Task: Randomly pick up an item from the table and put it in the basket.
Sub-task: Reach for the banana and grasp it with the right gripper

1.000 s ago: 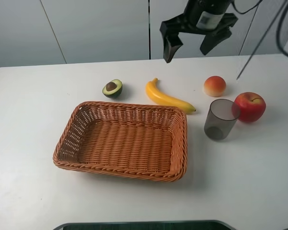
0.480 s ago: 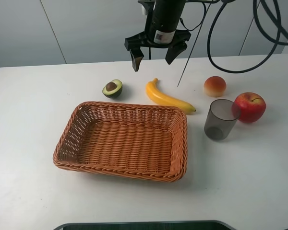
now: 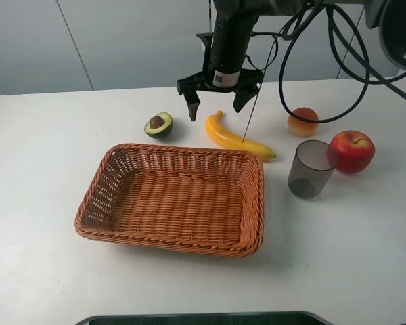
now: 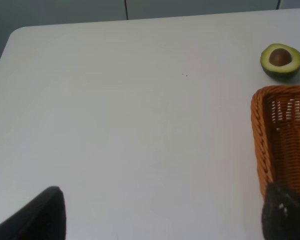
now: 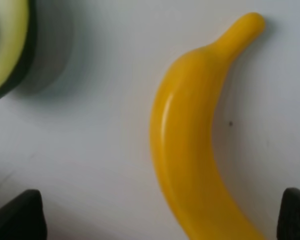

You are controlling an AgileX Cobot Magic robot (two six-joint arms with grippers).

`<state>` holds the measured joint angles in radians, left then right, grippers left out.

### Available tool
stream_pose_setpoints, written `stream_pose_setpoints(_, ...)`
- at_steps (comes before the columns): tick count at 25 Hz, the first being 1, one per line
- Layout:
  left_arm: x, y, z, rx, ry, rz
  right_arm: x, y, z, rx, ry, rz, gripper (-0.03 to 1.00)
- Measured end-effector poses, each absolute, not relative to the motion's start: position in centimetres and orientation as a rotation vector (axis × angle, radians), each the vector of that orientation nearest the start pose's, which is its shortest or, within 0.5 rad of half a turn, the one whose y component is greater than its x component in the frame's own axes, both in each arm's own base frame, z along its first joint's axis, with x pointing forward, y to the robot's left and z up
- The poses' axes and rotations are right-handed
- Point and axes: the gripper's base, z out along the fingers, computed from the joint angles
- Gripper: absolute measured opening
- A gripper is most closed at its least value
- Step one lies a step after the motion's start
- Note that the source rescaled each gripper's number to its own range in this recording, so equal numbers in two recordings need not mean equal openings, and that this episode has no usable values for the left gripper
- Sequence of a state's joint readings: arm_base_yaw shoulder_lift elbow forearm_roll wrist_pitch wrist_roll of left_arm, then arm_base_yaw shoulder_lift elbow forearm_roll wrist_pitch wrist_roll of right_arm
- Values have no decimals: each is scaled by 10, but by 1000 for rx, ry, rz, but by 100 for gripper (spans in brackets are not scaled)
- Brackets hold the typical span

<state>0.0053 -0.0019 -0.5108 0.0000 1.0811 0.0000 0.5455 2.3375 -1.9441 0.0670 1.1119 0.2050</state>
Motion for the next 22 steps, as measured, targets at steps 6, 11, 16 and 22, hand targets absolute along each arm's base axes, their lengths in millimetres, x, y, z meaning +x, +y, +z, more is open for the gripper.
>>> stream_pose_setpoints(6,-7,0,279,-5,2052,3,415,254,133,-485,2984,111,100)
stream_pose_setpoints(11,-7,0,279,-5,2052,3,417,253,117,-497,2996,63,100)
stream_pose_setpoints(16,-7,0,279,-5,2052,3,418,251,97,-506,3025,23,100)
stream_pose_setpoints(22,-7,0,279,-5,2052,3,417,250,86,-526,3041,-1,98)
